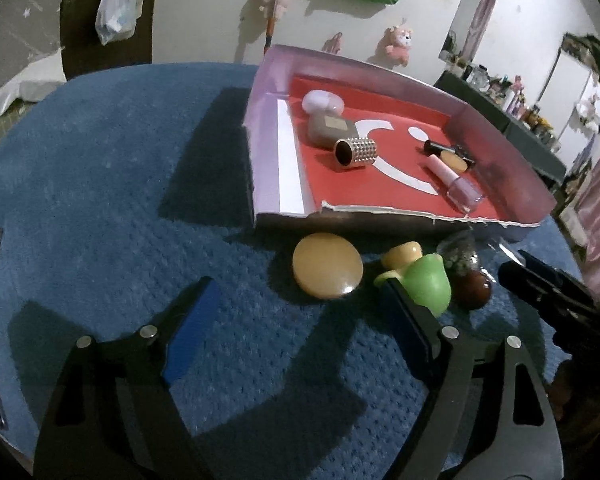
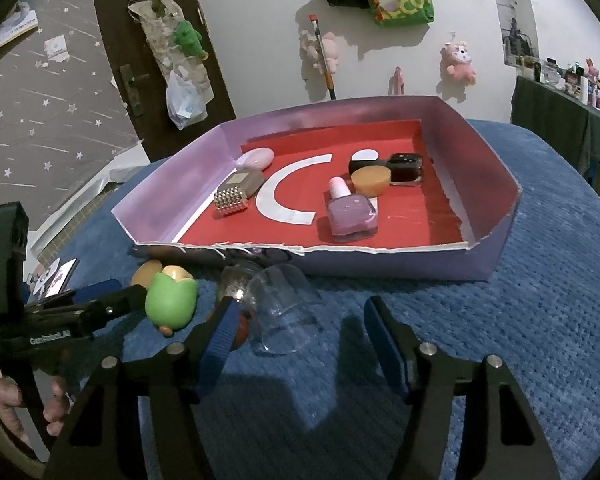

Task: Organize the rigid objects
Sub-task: 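Grasp the clear plastic cup with the right tool while the left tool grasps the tan round sponge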

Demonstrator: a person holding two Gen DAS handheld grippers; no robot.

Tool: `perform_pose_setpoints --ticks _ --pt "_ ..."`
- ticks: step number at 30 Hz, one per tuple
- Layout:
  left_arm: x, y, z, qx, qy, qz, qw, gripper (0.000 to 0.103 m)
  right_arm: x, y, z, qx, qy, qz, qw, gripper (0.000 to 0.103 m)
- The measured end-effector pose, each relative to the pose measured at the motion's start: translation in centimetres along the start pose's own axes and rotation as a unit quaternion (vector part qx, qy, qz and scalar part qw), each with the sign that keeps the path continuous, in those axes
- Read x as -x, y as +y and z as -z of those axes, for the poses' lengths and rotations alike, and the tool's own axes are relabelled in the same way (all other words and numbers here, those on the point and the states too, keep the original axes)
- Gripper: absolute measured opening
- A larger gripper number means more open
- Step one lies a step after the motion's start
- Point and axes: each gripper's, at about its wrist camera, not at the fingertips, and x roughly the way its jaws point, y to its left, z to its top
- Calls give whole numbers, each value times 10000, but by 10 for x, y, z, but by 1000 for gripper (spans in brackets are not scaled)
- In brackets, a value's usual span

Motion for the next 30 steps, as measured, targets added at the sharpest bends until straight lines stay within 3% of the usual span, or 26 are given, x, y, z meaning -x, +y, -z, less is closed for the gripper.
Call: perform_pose_setpoints --ticks 3,9,12,14,16,30 --pt "-3 -1 -3 -36 -19 -22 10000 80 -5 3 -2 8 25 -66 10000 64" --pt "-10 -5 -8 -163 -27 -66 9998 66 -12 1 -3 -71 98 -147 9998 63" --pt "-9 -8 -6 -242 -58 -47 9997 54 -15 0 -3 -102 171 -159 9997 57" --pt "-9 -8 -6 -269 -75 -65 9996 52 -19 -2 -2 -176 276 -283 9991 52" --pt "-10 -12 -7 -350 -43 5 9994 36 -20 0 -2 -162 255 -268 9992 50" --pt "-1 -16 1 -285 20 199 9994 36 -7 6 0 -77 217 -428 9988 42"
